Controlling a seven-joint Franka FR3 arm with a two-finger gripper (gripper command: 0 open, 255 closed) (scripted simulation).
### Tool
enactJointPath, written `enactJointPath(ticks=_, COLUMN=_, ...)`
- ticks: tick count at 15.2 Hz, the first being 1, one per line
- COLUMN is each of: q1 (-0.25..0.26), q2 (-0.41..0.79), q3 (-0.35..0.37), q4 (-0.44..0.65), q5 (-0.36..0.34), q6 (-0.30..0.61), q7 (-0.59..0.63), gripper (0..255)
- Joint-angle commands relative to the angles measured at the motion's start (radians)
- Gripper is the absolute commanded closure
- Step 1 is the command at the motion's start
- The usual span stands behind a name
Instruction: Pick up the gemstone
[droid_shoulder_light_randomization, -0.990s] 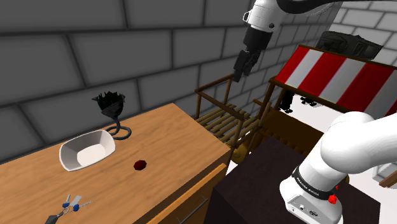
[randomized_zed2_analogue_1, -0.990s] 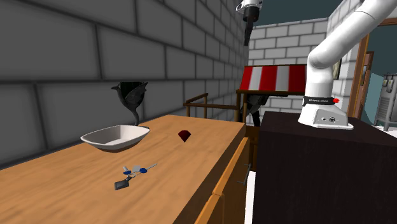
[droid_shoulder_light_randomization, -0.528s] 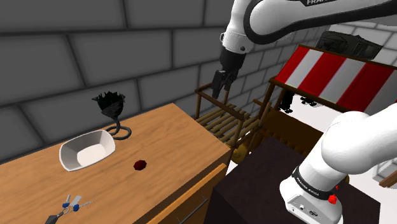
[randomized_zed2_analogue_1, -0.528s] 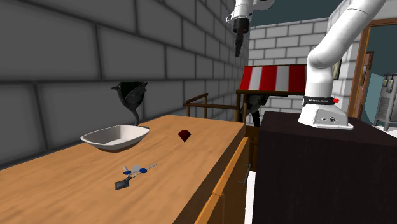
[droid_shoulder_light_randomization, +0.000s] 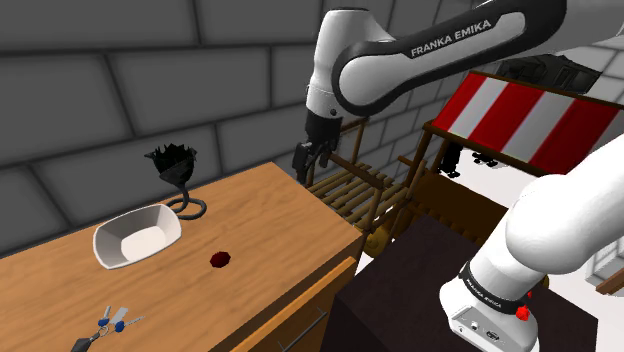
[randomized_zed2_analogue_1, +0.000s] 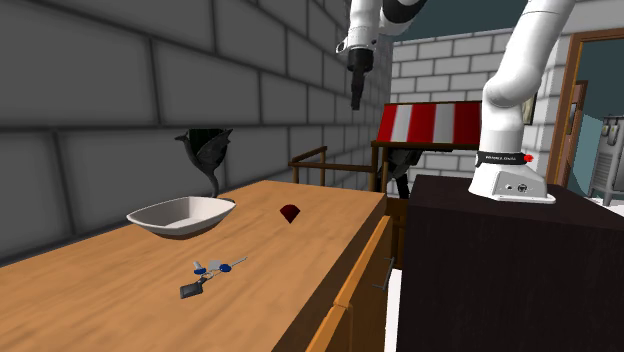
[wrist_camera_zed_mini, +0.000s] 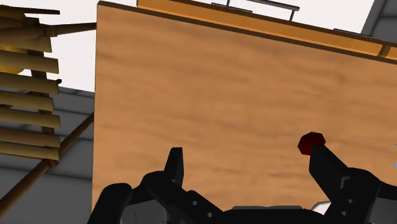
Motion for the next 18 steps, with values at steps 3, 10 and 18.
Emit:
enactJointPath(ticks=3, q1=-0.003, q2=0.160, q3=0.061, q4=0.054, q5=-0.055, q6=0.096, q7=0.084, gripper=0)
enactJointPath(ticks=10, q1=0.033, q2=0.451, q3=0.109, q4=0.193, q5=-0.235, q6=0.204, q7=0.274, gripper=0)
enactJointPath(ticks=18, q1=0.169, q2=0.778, q3=0.052, q4=0.429, q5=-0.423, q6=0.240, q7=0.447, gripper=0)
